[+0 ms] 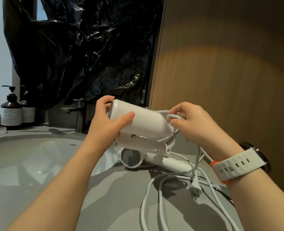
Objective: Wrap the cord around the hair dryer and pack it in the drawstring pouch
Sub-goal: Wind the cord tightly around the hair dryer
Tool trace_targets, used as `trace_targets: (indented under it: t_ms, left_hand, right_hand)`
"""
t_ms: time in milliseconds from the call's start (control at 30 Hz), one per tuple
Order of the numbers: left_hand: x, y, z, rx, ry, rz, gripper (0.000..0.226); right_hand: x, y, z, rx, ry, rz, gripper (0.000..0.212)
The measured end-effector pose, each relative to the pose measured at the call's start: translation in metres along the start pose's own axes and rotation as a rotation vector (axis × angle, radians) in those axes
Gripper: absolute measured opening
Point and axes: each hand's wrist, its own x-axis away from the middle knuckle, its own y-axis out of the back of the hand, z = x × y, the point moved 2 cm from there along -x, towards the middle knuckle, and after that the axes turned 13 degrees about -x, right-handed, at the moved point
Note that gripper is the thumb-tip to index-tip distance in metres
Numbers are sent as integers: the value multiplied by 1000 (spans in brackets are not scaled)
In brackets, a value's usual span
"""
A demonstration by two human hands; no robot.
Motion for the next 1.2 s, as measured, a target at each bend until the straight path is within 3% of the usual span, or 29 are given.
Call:
trace_targets:
  t_ms: [67, 200, 300, 467, 600, 667, 733, 900, 967, 1067, 1133, 1200]
  left_hand:
    - [-2, 3, -1, 57, 21, 31, 60]
    - [0, 2, -4, 49, -20, 146, 66]
    - [6, -6, -7, 62, -60, 301, 72]
    - [12, -11, -10, -10, -117, 405, 73]
    - [17, -16, -10, -114, -134, 461, 76]
    - [19, -20, -10, -172, -153, 454, 76]
    - [19, -21, -9, -194, -156, 411, 80]
    - [19, -23, -10, -212, -191, 354, 92]
    - [19, -25, -11, -226, -204, 335, 92]
    - [18, -27, -9, -214, -191, 293, 91]
    - [20, -30, -10, -229, -195, 286, 91]
    - [21, -31, -11, -245, -201, 280, 91]
  right_hand:
    - [-2, 8, 5, 80, 13, -27, 1]
    - [-8, 15, 9, 211, -16, -127, 8]
    - [-9, 11, 7, 128, -50, -152, 6]
    - [-3, 3, 13, -128, -195, 9, 11]
    - [-7, -1, 11, 142, -132, -27, 6]
    - [-7, -3, 13, 227, -46, -117, 6]
    - [-3, -6, 16, 155, 9, -154, 9]
    - [9, -20, 16, -270, -162, 63, 14]
    - [11, -17, 17, -206, -117, 47, 14]
    - [14, -16, 20, 108, 126, -157, 6]
    - [18, -21, 20, 113, 196, -239, 3]
    - [20, -28, 18, 31, 179, -200, 6]
